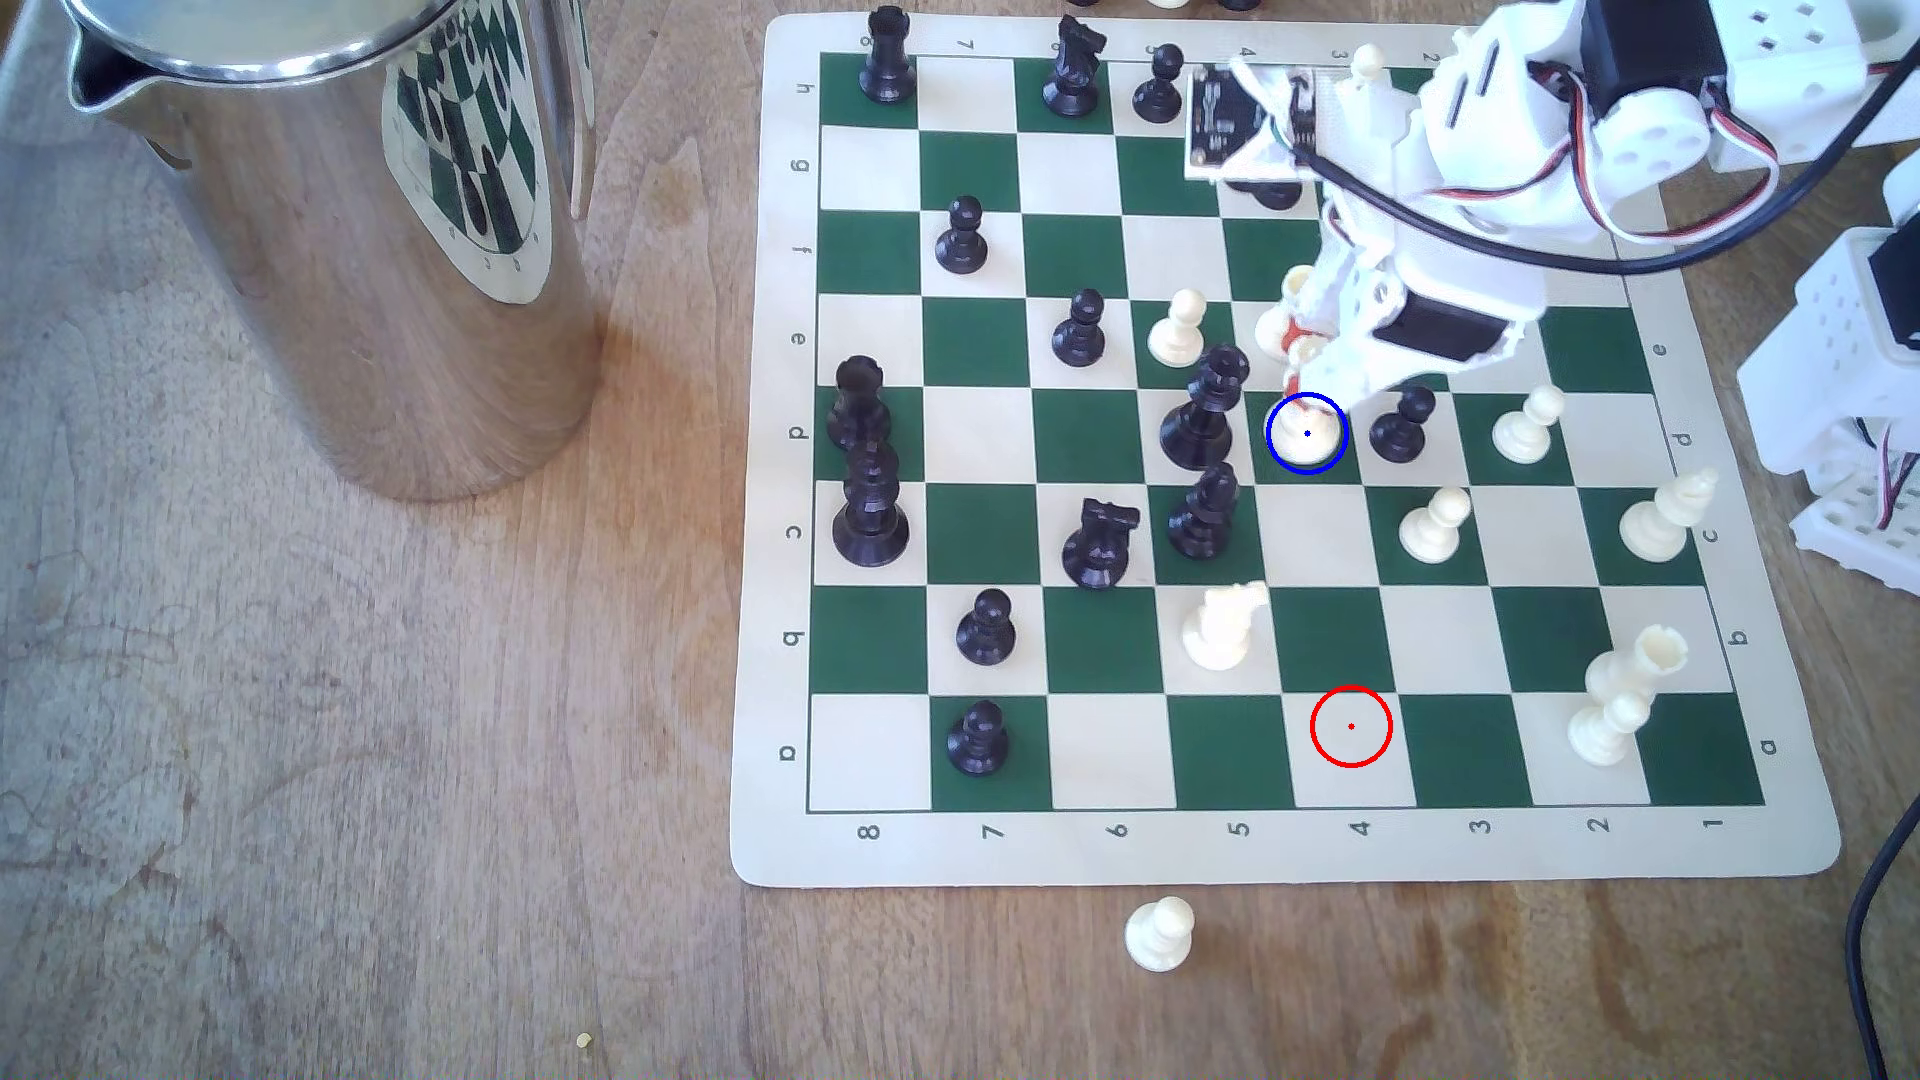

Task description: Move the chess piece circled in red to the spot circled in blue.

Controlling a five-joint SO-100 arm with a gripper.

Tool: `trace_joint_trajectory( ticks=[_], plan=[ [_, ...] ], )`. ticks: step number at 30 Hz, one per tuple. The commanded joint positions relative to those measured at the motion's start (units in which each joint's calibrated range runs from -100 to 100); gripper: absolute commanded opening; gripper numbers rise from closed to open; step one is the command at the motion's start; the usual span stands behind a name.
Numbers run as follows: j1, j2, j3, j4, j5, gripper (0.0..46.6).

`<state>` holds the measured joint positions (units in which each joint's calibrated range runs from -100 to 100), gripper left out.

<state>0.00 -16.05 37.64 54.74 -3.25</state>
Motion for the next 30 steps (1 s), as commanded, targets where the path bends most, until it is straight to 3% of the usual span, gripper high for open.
trace_joint_trajectory(
  ticks=[1, 6, 9, 12, 30],
  plan=[
    [-0.20, -2.21, -1.74, -0.52, 0.24, 0.1],
    [-0.35, -1.10, -1.29, -0.52, 0.24, 3.6],
    [-0.35, -0.85, -1.20, -0.52, 0.20, 10.2],
    [-0.35, -0.51, -1.20, -0.11, 0.20, 13.2],
    [-1.53, -6.87, -1.74, 9.30, 1.12, 16.8]
  ],
)
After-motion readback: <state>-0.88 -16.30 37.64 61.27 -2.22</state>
